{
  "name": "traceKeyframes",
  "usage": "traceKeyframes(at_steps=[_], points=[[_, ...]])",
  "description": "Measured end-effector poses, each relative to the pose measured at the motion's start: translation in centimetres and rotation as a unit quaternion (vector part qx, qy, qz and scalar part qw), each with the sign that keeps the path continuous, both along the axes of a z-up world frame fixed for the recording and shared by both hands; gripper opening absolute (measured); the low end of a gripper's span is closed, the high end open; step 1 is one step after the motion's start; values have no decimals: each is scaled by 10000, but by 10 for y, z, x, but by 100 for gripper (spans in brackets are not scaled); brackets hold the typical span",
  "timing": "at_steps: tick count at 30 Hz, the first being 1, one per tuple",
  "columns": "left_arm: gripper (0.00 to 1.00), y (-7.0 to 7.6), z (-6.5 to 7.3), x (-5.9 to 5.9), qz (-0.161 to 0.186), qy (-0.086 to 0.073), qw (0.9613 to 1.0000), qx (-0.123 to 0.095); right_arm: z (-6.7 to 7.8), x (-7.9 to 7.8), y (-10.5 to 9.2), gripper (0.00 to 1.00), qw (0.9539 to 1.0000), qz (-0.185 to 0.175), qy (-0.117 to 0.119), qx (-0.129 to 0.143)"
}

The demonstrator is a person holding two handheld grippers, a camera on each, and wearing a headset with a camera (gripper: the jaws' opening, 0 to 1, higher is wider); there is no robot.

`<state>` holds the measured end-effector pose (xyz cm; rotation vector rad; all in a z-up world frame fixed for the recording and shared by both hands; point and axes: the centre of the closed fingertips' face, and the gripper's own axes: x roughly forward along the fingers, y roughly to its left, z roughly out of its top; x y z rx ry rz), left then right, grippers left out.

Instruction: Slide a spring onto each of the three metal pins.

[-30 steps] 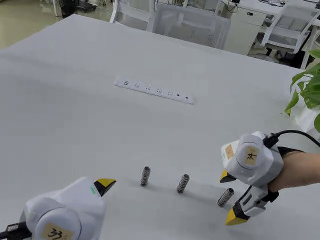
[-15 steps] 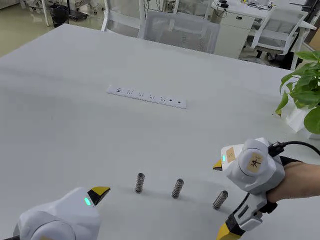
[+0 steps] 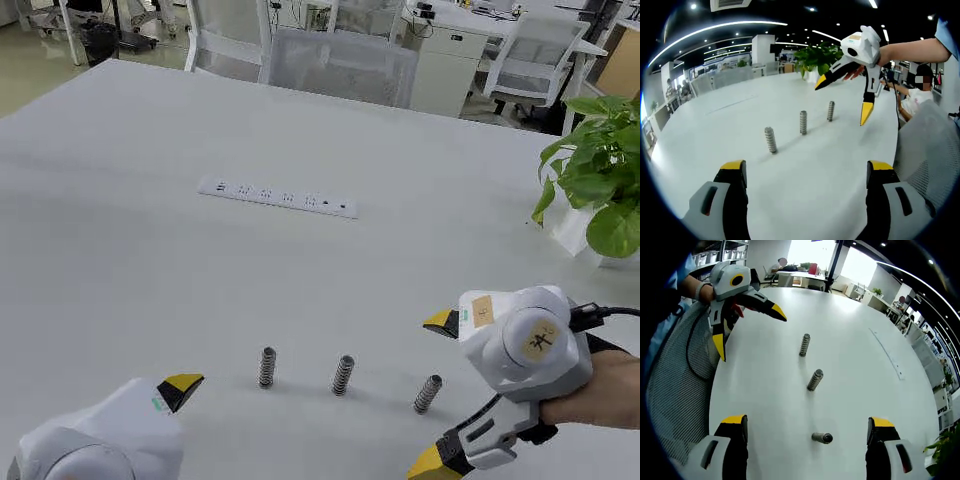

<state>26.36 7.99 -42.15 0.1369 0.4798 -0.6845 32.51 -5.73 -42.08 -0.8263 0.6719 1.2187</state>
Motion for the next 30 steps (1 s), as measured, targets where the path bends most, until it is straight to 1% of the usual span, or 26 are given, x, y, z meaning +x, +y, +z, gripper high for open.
traceKeyframes(at_steps=[2,5,7,8,10,11,12,13,14,15,17,19,22,23,24,25,26,27,28,29,30], points=[[99,0,1,0,9,-7,10000,-12,3,-4,0,99,9999,-95,4,130],[99,2,5,2,75,-75,9999,-121,6,-13,-2,99,9992,-252,20,307],[98,4,6,3,124,-104,9998,-122,8,-15,-4,99,9984,-405,-52,403],[96,5,7,5,155,-153,9997,-81,13,-15,-4,99,9964,-590,-123,602],[96,6,9,7,184,-223,9996,-72,20,-19,-5,99,9922,-837,-132,915],[97,5,10,8,193,-229,9995,-91,24,-21,-8,99,9888,-1003,-195,1089],[97,5,9,8,201,-213,9995,-111,24,-23,-13,99,9876,-1110,-197,1096],[97,5,8,7,204,-190,9996,-102,23,-24,-19,99,9851,-1290,-237,1115],[97,5,7,7,203,-190,9996,-75,24,-25,-21,99,9832,-1379,-279,1162],[97,5,7,7,202,-198,9996,-66,26,-26,-23,99,9795,-1522,-283,1292],[97,6,7,8,210,-174,9996,-94,27,-29,-26,99,9742,-1716,-251,1448],[97,7,6,8,218,-154,9996,-66,25,-33,-30,99,9717,-1829,-212,1478],[97,8,6,8,264,-145,9995,-104,23,-37,-35,99,9684,-1959,-271,1518],[97,9,7,8,284,-146,9994,-101,23,-39,-38,99,9651,-2081,-277,1566],[97,10,6,9,301,-146,9994,-100,23,-40,-40,99,9630,-2141,-281,1611],[97,11,6,9,326,-132,9993,-109,22,-41,-43,99,9619,-2188,-278,1614],[97,12,5,9,363,-115,9992,-120,21,-41,-47,99,9589,-2293,-320,1641],[97,13,5,10,384,-104,9991,-125,20,-42,-50,99,9579,-2331,-355,1636],[97,14,5,10,410,-97,9990,-130,19,-41,-56,99,9554,-2441,-436,1602],[97,15,4,10,422,-92,9990,-130,20,-37,-63,100,9507,-2611,-600,1565],[97,15,5,10,435,-102,9989,-130,23,-32,-73,100,9440,-2790,-897,1515]])
